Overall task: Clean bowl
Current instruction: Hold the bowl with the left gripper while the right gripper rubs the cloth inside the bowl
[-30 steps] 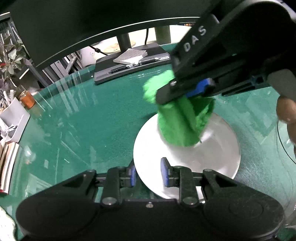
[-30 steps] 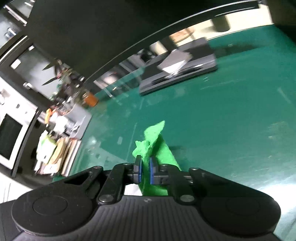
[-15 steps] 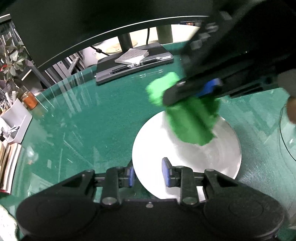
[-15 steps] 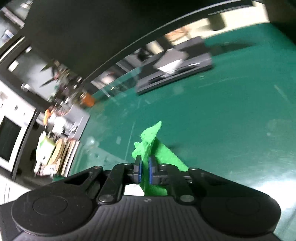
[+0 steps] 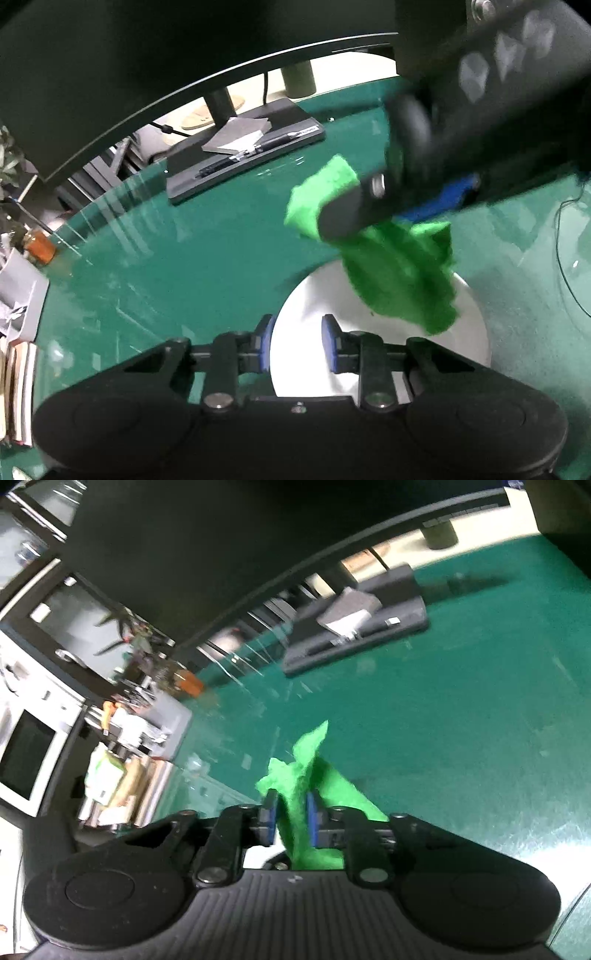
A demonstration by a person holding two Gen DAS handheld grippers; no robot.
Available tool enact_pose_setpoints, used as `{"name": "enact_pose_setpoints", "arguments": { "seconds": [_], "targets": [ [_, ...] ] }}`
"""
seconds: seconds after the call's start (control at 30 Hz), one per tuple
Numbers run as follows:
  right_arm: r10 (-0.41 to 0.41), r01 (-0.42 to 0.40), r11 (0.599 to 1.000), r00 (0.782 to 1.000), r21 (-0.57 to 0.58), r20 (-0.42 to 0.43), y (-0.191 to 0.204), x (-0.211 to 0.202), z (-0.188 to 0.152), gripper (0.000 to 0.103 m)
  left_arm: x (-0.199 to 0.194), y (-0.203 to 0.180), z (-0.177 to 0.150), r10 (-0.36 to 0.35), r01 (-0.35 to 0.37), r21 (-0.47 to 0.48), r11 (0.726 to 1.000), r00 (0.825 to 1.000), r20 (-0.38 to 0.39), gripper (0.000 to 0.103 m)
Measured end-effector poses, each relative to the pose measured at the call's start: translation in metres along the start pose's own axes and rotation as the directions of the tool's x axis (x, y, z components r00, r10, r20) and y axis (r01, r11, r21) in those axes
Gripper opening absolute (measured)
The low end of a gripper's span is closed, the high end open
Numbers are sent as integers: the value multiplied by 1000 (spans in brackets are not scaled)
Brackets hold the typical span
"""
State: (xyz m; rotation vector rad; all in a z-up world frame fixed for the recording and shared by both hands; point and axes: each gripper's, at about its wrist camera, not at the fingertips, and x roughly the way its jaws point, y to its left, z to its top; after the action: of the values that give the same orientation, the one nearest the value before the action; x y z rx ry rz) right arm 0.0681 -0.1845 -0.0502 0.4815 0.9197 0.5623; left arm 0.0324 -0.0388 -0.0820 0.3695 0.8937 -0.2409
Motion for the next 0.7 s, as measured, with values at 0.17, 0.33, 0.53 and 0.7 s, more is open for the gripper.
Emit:
{"name": "enact_pose_setpoints", "arguments": {
  "seconds": [0.17, 0.33, 0.53, 0.7],
  "targets": [
    [-88, 90, 992, 996, -89, 31, -3, 0, 3, 28, -2, 0, -2, -6, 6, -3, 1000, 1000, -4, 30],
    [-135, 131, 981, 991, -139, -15, -6, 13, -4, 9, -5, -2, -7, -5, 5, -7, 1000, 1000, -7, 33],
    [74, -73, 994, 997, -77, 11, 8, -1, 1, 9, -9, -5, -14, -3, 3, -11, 1000, 1000, -10, 34],
    [-57, 53, 976, 998, -213, -12, 4, 14, -2, 9, 2, -6, -8, 3, -3, -25, 1000, 1000, -6, 34]
  ]
}}
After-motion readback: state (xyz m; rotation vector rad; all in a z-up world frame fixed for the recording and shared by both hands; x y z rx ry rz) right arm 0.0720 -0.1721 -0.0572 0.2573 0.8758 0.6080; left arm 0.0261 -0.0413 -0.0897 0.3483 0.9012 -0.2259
